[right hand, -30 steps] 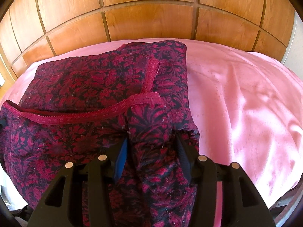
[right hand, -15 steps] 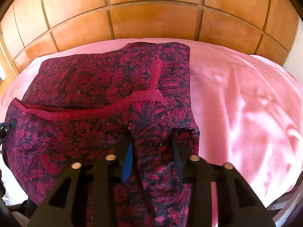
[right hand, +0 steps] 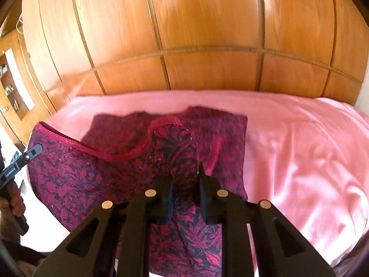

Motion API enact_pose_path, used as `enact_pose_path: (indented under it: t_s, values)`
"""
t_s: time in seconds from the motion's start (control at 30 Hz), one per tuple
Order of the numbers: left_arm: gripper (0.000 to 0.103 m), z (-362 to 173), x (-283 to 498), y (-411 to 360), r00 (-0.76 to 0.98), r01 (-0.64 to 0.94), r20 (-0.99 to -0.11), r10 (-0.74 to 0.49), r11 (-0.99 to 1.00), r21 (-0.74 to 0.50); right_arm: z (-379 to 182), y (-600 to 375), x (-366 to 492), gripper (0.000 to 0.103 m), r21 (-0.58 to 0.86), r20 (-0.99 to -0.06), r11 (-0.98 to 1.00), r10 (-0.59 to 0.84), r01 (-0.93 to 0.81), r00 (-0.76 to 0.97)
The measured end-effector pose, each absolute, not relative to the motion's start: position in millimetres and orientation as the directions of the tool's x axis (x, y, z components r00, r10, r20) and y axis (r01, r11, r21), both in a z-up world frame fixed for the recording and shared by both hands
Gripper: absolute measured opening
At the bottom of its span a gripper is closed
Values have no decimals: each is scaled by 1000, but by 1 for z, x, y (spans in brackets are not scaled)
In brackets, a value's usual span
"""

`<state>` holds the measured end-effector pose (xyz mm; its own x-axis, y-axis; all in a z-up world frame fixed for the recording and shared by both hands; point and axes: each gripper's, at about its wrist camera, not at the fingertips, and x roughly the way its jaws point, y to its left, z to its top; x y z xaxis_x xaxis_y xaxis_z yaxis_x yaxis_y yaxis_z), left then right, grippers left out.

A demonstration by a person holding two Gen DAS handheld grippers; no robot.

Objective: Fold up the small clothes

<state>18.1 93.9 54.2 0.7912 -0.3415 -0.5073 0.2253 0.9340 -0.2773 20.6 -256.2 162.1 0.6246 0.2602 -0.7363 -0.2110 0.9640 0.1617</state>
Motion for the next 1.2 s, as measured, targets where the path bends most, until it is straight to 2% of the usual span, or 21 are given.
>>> enact_pose_path:
  t_s: [0.13,0.2,0.3,0.4,0.5,0.63,0.83,0.93,1.03,1.2]
  values:
    - [11,60,49,95,807,191,-506,-303,946,-262,166,-263,55,17,180,-714,966,257,-184,652]
    - [11,61,66,96,793,195,-517,-322,938,-285,163,-267,76,17,186,-719,970,242,-156,652]
    - [11,74,50,89,787,318,-472,-396,917,-239,165,-265,81,16,166,-733,968,249,-188,633]
    - [11,70,27,90,746,386,-500,-439,898,-213,160,-266,60,16,126,-767,957,260,-260,587]
    - [11,56,11,96,715,362,-558,-422,906,-221,148,-281,40,16,148,-798,958,263,-247,541]
    - [11,42,-14,101,684,315,-596,-420,907,-279,159,-287,7,16,206,-777,938,331,-280,536]
    - [11,53,-32,115,716,271,-565,-410,909,-316,182,-278,-13,16,201,-741,904,392,-377,545]
    - [11,61,-13,125,753,256,-503,-424,893,-371,192,-280,-2,16,228,-694,910,401,-347,597]
    - [11,67,24,120,787,236,-475,-394,904,-357,193,-275,30,16,217,-678,930,361,-295,640]
    - [11,56,106,120,790,148,-511,-337,915,-375,170,-272,109,16,193,-697,966,260,-175,668]
